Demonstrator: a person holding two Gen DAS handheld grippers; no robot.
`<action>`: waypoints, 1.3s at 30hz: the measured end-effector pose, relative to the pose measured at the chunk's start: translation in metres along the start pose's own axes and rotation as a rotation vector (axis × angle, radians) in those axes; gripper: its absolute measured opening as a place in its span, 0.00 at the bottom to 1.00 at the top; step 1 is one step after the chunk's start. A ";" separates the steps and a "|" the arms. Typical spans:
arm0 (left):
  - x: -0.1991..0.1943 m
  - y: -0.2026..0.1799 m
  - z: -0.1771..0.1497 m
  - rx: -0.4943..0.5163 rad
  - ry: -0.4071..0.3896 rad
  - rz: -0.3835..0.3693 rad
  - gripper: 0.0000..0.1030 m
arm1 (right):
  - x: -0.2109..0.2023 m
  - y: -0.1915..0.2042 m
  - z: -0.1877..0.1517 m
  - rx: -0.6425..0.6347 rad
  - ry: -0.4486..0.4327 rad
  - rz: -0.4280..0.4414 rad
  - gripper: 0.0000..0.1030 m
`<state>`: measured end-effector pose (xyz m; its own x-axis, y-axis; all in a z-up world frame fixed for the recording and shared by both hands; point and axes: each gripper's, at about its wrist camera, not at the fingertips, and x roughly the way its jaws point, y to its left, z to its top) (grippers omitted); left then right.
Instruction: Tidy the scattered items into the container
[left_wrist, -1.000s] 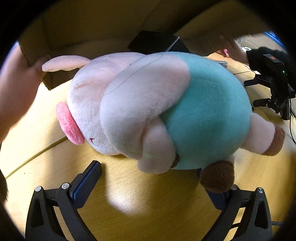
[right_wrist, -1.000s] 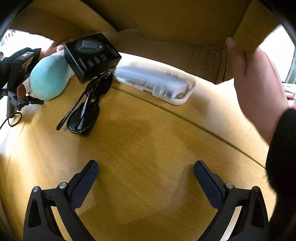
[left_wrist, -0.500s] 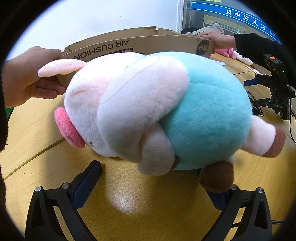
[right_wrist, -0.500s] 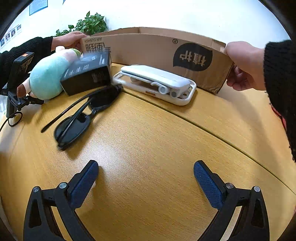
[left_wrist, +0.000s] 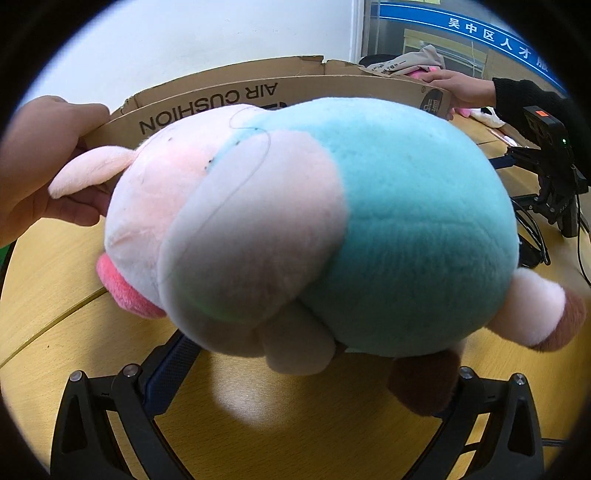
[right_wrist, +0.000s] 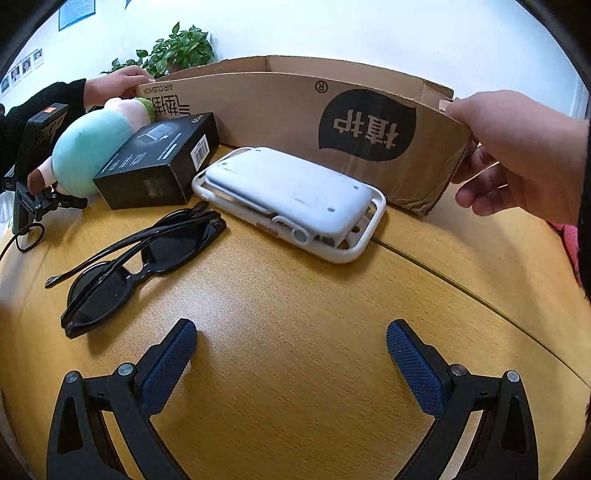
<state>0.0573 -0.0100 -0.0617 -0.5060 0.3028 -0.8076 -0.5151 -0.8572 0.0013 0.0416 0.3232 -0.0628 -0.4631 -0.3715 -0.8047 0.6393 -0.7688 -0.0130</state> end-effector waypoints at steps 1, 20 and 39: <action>-0.002 0.001 -0.001 0.005 0.000 -0.004 1.00 | 0.000 0.000 0.000 0.000 0.000 0.000 1.00; -0.014 0.007 -0.017 0.049 0.001 -0.038 1.00 | 0.000 0.000 0.000 -0.001 0.000 0.000 1.00; -0.008 -0.005 -0.010 0.050 0.001 -0.035 1.00 | 0.000 -0.001 0.001 -0.001 0.000 0.001 1.00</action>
<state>0.0704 -0.0124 -0.0613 -0.4866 0.3316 -0.8082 -0.5660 -0.8244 0.0025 0.0408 0.3233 -0.0625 -0.4625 -0.3722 -0.8047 0.6407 -0.7677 -0.0132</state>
